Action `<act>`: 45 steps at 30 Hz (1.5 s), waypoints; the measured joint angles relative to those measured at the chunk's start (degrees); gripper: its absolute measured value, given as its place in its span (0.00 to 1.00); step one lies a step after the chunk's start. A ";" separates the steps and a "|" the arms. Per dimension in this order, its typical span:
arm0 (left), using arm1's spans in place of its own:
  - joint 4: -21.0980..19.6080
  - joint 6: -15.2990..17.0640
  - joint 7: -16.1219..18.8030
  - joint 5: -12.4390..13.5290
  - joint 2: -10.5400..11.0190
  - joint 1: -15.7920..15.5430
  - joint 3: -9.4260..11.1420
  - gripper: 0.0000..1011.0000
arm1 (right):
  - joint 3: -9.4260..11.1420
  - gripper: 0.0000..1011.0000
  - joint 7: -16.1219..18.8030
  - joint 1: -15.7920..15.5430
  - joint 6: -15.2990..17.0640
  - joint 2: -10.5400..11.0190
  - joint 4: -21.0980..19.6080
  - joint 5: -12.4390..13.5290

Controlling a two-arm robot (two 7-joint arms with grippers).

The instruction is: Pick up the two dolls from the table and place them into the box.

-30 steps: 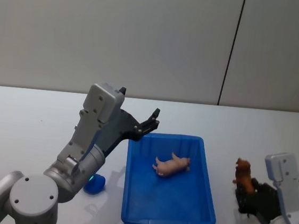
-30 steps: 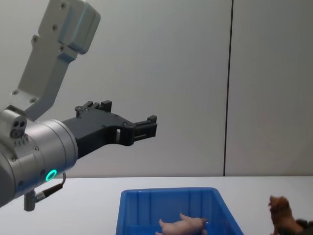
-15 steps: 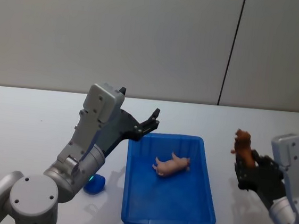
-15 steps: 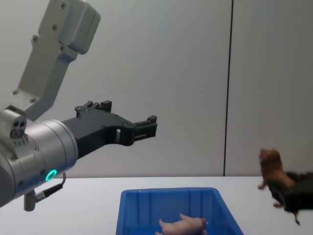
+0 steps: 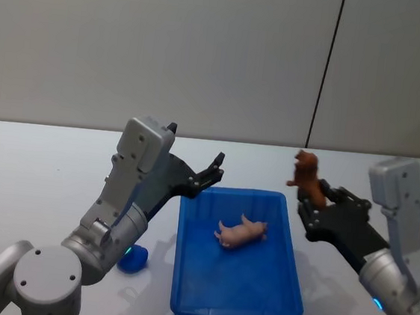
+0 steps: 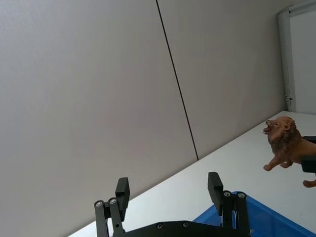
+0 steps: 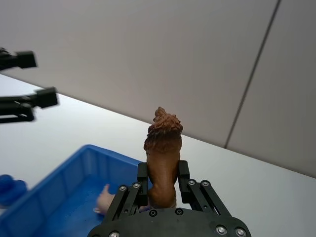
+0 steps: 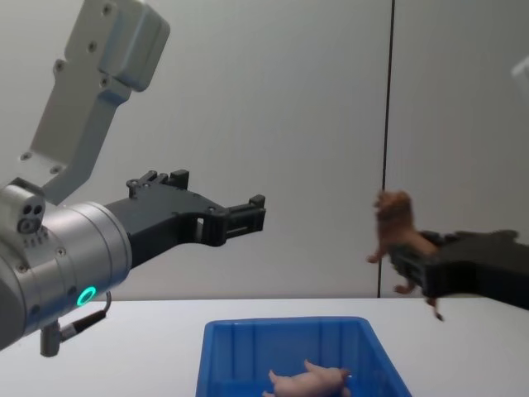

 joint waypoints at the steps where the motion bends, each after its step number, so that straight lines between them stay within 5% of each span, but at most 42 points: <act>1: 0.00 0.00 0.00 0.00 0.00 0.00 0.00 0.99 | -0.14 0.34 1.09 0.35 0.43 -0.20 -0.14 0.46; 14: 0.00 0.00 0.00 0.00 0.00 0.00 0.00 0.99 | -1.87 0.35 9.08 4.04 7.95 -2.72 0.50 3.69; 28: 0.00 0.00 0.00 0.00 0.00 0.00 0.00 0.99 | -3.35 0.82 14.09 7.10 14.47 -4.89 2.58 5.67; 37: 0.00 0.00 0.00 0.00 0.00 0.00 0.00 0.99 | -2.94 0.99 14.45 7.39 14.08 -4.20 2.40 5.83; 45: 0.00 0.00 0.00 0.00 0.00 0.00 0.00 0.99 | -0.91 0.99 12.44 6.43 11.26 -1.67 0.52 6.14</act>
